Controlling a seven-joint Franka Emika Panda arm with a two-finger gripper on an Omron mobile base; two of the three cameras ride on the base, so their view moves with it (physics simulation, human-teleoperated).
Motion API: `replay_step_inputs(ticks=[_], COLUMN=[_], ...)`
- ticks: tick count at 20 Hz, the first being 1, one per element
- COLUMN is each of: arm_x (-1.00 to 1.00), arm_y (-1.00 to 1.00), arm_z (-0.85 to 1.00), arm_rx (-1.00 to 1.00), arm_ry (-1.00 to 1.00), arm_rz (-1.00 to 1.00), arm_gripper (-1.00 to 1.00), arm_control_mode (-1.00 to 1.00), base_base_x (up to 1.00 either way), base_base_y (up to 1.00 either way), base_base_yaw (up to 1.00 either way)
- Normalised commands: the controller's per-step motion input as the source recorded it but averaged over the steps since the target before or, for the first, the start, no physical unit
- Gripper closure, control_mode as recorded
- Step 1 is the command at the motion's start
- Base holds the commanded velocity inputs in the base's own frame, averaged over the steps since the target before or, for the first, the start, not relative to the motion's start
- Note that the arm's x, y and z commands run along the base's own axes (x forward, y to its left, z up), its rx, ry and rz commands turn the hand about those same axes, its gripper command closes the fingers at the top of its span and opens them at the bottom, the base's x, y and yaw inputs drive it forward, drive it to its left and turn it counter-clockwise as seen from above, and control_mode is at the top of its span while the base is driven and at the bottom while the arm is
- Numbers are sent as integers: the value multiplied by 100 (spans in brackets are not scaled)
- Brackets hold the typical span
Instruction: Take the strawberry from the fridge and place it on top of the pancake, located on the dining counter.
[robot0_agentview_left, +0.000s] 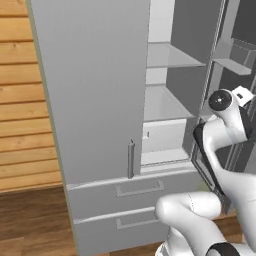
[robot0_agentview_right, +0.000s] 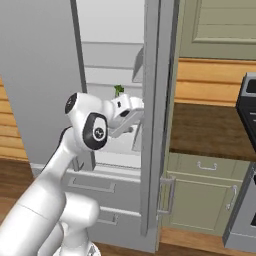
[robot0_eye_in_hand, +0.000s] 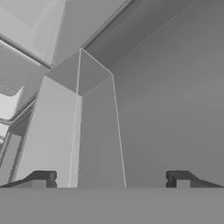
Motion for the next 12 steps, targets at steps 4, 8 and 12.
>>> replay_step_inputs(ticks=[4, 8, 12], arm_x=[0, -2, -28], arm_y=[-100, -67, 14], arm_z=[0, 0, 0], arm_rx=[3, 1, 0], arm_ry=[0, -1, -1], arm_rz=[-7, -5, 5], arm_gripper=[-100, -100, -100], arm_control_mode=[-100, -100, -100], base_base_x=[0, 0, 0], base_base_y=[0, 0, 0], base_base_yaw=[0, 0, 0])
